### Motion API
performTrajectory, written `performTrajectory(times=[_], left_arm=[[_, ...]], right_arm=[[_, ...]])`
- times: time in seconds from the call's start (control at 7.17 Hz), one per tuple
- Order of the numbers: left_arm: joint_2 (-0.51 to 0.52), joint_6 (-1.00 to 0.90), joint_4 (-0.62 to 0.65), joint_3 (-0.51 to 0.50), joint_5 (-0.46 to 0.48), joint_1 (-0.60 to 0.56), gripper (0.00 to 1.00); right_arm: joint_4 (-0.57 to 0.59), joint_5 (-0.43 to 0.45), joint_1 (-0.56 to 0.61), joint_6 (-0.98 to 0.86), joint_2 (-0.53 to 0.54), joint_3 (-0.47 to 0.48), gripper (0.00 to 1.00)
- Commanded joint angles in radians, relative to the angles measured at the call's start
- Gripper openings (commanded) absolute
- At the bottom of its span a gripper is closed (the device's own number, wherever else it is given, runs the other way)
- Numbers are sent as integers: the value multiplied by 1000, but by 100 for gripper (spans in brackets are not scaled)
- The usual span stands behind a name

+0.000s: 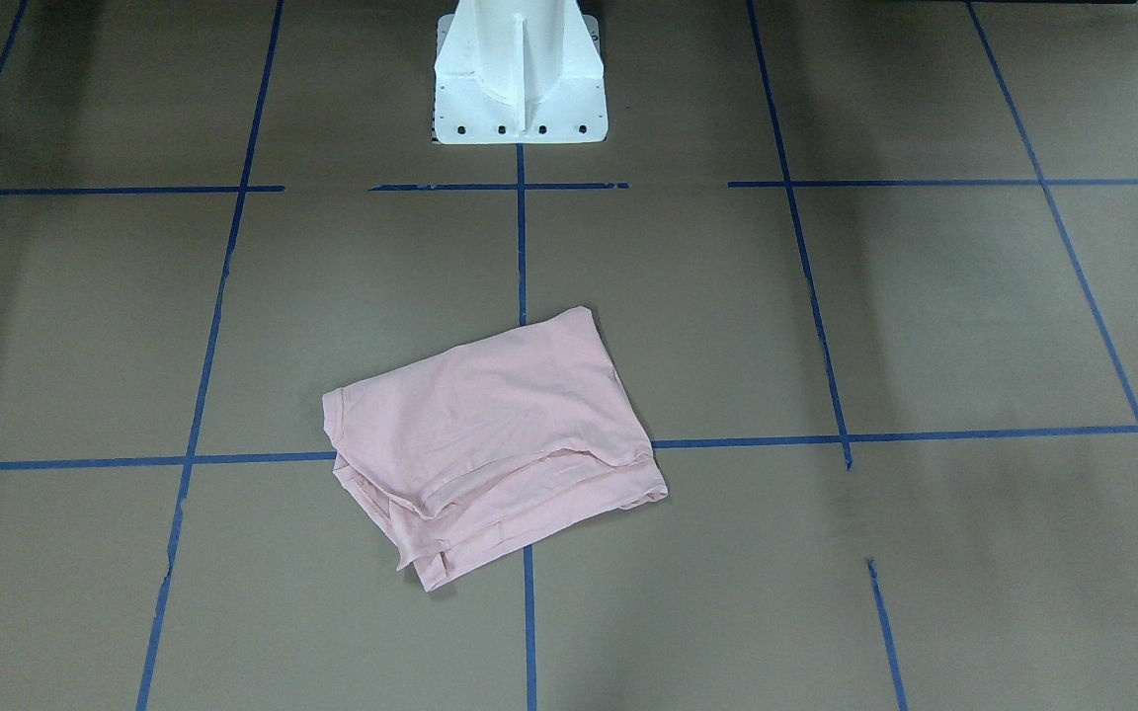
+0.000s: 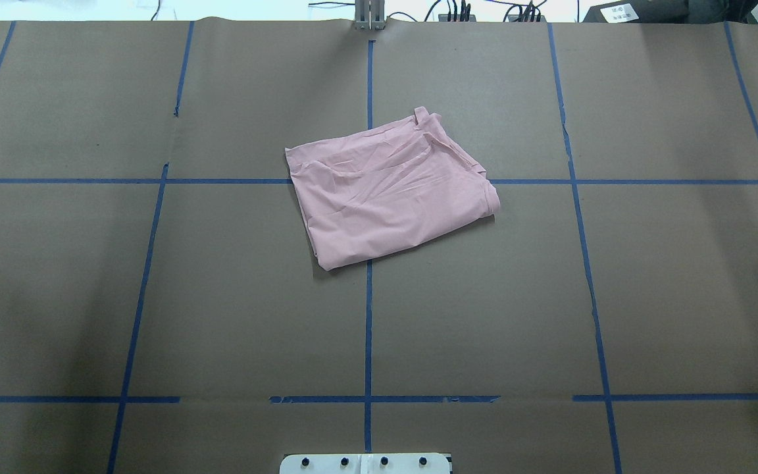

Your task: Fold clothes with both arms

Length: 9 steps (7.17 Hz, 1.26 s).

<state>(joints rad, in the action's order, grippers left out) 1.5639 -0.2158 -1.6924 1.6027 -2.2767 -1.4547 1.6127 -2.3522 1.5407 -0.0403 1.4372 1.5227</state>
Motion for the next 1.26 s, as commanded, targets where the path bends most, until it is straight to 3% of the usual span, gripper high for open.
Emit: performTrajectory(times=[0.0,0.56,0.7,0.98,1.12], left_arm=[[-2,-7,8,-7,-1,-9,100],[-7,-2,8,-10,-3,-19,100],[-5,40,8,-18,-4,-16,100],[-5,305,8,-18,-32,-16,100],[-7,331,7,-12,-50,-19,100]], right_arm=[[-25,-1,-1,8,23,-3,100],[-25,-1,-1,8,87,-1,100],[-25,-1,-1,8,88,-2,100],[-25,-1,-1,8,86,1,100],[-25,-1,-1,16,86,5,100]])
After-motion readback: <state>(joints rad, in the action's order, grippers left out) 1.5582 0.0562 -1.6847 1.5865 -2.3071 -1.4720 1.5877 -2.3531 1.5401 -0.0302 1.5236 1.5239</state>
